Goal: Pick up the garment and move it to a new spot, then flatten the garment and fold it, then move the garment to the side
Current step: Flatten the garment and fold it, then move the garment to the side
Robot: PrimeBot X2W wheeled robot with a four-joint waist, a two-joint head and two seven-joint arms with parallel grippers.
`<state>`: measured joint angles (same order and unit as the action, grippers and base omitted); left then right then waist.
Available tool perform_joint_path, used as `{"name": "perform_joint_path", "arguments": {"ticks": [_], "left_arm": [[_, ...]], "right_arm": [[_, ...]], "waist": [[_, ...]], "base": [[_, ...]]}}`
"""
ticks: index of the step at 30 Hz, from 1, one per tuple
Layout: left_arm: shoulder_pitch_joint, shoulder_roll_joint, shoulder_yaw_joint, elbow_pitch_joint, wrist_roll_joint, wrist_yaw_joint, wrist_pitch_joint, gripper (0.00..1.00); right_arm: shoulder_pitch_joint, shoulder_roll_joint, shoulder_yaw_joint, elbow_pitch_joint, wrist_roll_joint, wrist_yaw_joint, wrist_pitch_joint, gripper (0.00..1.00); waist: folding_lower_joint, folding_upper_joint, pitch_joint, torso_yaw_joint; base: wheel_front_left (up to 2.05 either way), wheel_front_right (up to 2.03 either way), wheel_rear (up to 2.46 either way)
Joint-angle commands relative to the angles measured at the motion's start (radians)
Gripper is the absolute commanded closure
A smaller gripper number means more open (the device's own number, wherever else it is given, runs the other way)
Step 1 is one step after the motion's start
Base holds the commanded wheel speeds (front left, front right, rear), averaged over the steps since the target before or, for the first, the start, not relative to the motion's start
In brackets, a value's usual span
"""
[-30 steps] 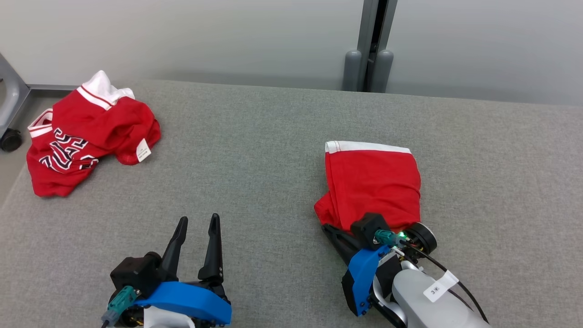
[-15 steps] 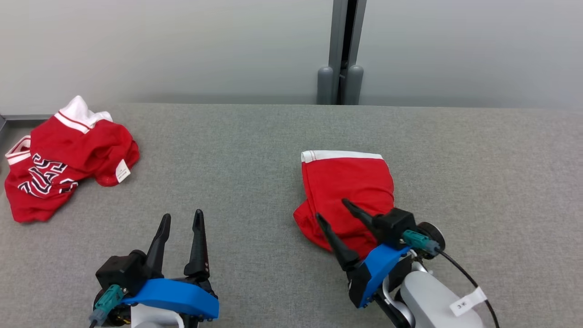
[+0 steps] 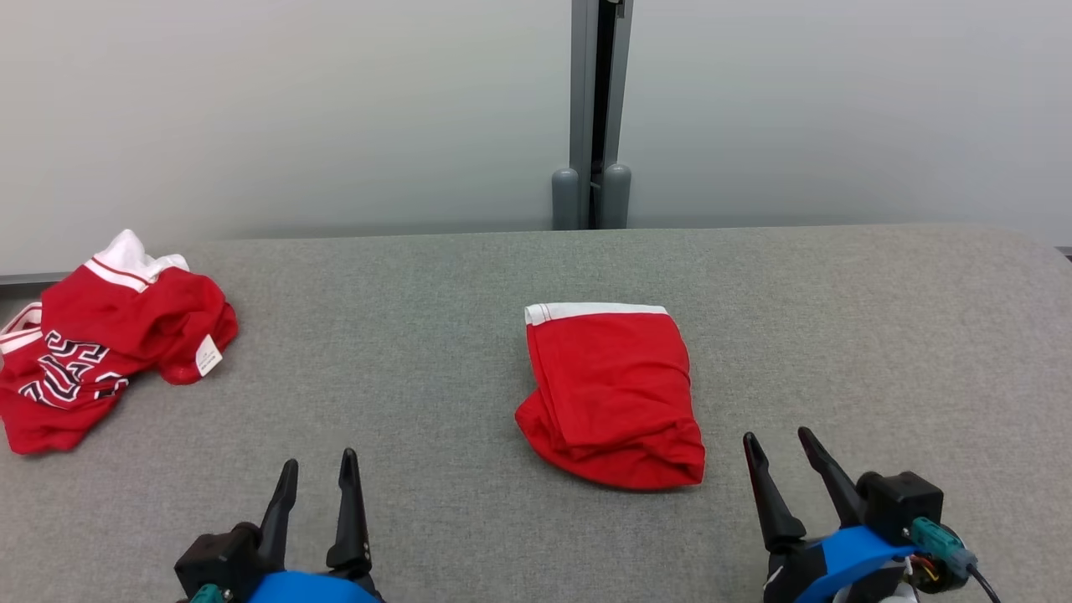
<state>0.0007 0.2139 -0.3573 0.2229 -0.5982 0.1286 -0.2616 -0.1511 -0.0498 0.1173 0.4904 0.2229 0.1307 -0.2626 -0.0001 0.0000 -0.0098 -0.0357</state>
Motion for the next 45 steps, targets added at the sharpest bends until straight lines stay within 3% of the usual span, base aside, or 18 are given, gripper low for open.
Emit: {"name": "perform_joint_path", "arguments": {"ticks": [1, 10, 34, 39, 41, 45], "left_arm": [[0.021, -0.005, 0.015, 0.003, 0.013, -0.01, -0.005, 0.0], [0.08, -0.003, 0.052, 0.024, 0.088, -0.03, -0.005, 0.0], [0.08, -0.044, 0.086, 0.052, 0.136, -0.07, -0.005, 0.0], [0.068, -0.047, 0.089, 0.054, 0.143, -0.076, -0.005, 0.0], [0.059, -0.049, 0.088, 0.054, 0.145, -0.075, -0.005, 0.0], [0.041, -0.054, 0.087, 0.053, 0.153, -0.081, -0.005, 0.0]], "right_arm": [[0.027, -0.001, -0.012, -0.016, -0.012, 0.0, -0.003, 0.0], [0.062, -0.002, -0.033, -0.061, -0.01, 0.0, 0.005, 0.0], [0.049, -0.001, -0.046, -0.035, -0.025, 0.0, 0.019, 0.0], [-0.031, -0.001, -0.045, -0.043, -0.07, 0.0, 0.091, 0.0], [-0.08, -0.002, -0.046, -0.041, -0.032, 0.0, 0.14, 0.0], [-0.192, -0.002, -0.064, -0.017, -0.078, 0.0, 0.268, 0.0]], "waist": [[0.0001, 0.0, -0.001, -0.003], [0.0001, 0.0, 0.004, -0.016], [0.0001, 0.0, 0.0, -0.001], [0.0001, 0.0, 0.008, 0.004], [0.0001, 0.0, 0.016, 0.01], [0.0001, 0.0, 0.039, 0.035]], "base": [[0.0, 0.0, 0.0], [0.0, 0.0, 0.0], [0.0, 0.0, 0.0], [0.0, 0.0, 0.0], [0.0, 0.0, 0.0], [0.0, 0.0, 0.0]]}}
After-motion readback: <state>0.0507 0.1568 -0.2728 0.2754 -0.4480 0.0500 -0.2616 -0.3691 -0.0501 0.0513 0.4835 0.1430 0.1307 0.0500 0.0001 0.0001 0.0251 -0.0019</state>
